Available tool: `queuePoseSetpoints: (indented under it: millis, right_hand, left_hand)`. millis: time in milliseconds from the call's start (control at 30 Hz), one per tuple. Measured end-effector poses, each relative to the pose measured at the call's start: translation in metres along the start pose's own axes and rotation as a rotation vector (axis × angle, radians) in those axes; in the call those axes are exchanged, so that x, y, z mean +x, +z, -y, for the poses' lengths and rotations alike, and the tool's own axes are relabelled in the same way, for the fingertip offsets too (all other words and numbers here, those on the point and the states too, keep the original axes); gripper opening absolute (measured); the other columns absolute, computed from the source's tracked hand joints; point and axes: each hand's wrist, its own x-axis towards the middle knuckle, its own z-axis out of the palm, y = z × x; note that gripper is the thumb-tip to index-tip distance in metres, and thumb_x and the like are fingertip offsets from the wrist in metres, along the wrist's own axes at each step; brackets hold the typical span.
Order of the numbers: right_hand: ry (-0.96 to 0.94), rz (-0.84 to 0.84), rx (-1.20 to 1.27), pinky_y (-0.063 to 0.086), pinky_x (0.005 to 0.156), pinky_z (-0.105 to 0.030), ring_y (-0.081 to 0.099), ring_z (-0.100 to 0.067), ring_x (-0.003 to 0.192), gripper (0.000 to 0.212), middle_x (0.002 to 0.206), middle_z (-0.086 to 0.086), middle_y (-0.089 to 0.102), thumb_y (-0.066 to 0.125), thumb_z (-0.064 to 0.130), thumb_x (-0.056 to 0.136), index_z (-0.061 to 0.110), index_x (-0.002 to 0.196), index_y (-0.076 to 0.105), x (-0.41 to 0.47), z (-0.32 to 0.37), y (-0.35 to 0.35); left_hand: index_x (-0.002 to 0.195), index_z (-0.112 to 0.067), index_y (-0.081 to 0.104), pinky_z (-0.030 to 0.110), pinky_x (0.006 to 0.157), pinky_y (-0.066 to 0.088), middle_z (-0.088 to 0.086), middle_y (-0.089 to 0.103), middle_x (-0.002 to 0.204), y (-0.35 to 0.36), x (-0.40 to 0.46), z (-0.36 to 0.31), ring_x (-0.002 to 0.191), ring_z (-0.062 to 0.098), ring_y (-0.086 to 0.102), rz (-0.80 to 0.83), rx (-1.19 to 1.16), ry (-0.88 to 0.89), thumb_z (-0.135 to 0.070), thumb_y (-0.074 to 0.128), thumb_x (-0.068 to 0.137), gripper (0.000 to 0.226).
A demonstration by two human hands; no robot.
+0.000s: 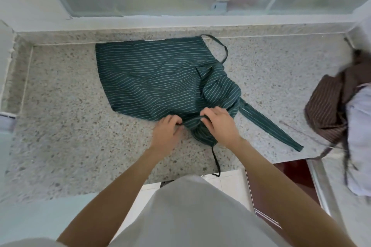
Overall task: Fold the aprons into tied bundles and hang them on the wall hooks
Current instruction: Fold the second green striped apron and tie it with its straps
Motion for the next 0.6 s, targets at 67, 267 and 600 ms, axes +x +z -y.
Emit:
queuePoseSetpoints:
  millis: [67,267,600]
  right_hand:
    - [0.037,-0.097,-0.037,0.042,0.075,-0.037,0.051,-0.024,0.08,0.011,0.08,0.0,0.063,0.054,0.023,0.093,0.014,0.093,0.061,0.006,-0.006,-0.005]
    - [0.07,-0.395,-0.043,0.039,0.078,-0.034,0.049,-0.023,0.09,0.011,0.097,-0.005,0.058,0.059,0.021,0.091,0.013,0.099,0.063,0.027,0.01,-0.022]
    - [-0.003,-0.054,-0.388,0.043,0.074,-0.038,0.052,-0.028,0.086,0.053,0.099,-0.009,0.056,0.078,0.045,0.066,0.016,0.103,0.052,-0.008,0.033,0.028]
  left_hand:
    - [0.093,-0.016,0.06,0.029,0.068,0.043,-0.004,0.063,0.085,-0.018,0.007,-0.005,0.078,0.017,0.057,-0.13,-0.049,0.008,-0.039,0.042,0.093,0.03]
    - [0.091,-0.013,0.056,0.023,0.043,0.026,-0.005,0.053,0.061,-0.071,0.026,-0.017,0.052,0.011,0.044,-0.236,0.055,0.054,-0.033,0.038,0.098,0.028]
    - [0.1,-0.016,0.054,0.034,0.051,0.045,0.0,0.061,0.066,-0.09,0.065,-0.014,0.055,0.021,0.056,-0.085,0.129,0.017,-0.033,0.042,0.098,0.021]
